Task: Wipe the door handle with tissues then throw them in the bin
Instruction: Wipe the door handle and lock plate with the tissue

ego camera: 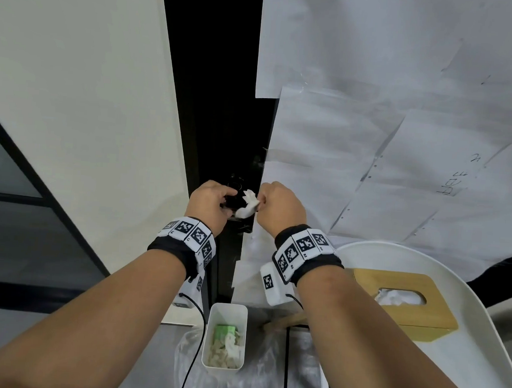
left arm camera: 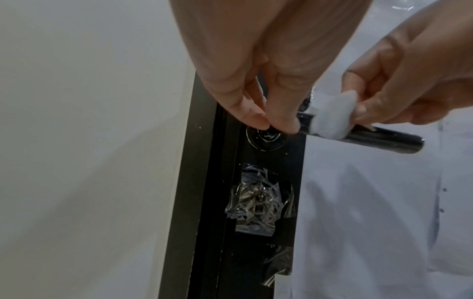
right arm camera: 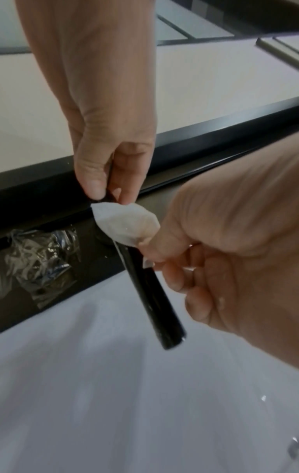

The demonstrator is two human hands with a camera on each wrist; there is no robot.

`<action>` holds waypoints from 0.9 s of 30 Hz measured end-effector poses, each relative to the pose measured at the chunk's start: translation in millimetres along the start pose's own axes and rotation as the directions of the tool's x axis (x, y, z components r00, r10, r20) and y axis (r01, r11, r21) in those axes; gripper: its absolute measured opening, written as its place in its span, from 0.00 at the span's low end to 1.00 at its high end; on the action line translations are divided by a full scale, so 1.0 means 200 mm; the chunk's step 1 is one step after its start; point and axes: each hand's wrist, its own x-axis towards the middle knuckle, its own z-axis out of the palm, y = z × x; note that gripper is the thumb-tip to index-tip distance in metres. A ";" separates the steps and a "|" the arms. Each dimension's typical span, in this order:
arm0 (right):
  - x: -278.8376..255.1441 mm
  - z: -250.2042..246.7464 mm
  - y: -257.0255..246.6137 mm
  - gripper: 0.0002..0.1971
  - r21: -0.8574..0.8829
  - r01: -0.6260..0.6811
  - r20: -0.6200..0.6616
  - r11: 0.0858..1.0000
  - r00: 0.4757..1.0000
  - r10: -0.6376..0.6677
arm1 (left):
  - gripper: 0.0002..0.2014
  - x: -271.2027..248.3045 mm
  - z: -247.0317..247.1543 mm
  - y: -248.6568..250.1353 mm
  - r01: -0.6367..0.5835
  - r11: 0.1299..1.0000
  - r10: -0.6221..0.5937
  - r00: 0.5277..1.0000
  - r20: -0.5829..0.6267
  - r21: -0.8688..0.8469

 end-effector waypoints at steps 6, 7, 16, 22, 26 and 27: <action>-0.01 -0.03 0.06 0.18 -0.012 0.035 0.047 0.999 0.998 -0.034 | 0.17 0.00 0.00 0.00 0.041 0.997 -0.040 0.999 0.008 -0.064; 0.00 -0.03 0.06 0.18 -0.032 0.045 0.073 0.998 0.996 -0.043 | 0.17 0.00 0.00 0.00 0.049 0.997 -0.048 0.999 0.015 -0.061; 0.02 0.03 -0.09 0.11 -0.175 0.165 0.102 0.971 0.984 -0.149 | 0.15 0.05 -0.01 0.03 0.057 0.997 -0.056 0.998 -0.027 0.051; 0.01 0.06 -0.08 0.08 -0.145 0.158 0.021 0.977 0.987 -0.157 | 0.15 0.04 -0.02 0.06 0.070 0.996 -0.069 0.998 -0.015 0.062; -0.03 0.02 0.03 0.10 -0.165 0.101 0.005 0.981 0.995 -0.101 | 0.16 0.03 -0.03 0.07 0.095 0.993 -0.096 0.995 0.010 0.064; -0.04 0.00 0.07 0.09 -0.173 0.075 -0.005 0.982 0.997 -0.077 | 0.16 0.03 -0.03 0.07 0.106 0.993 -0.107 0.994 0.019 0.061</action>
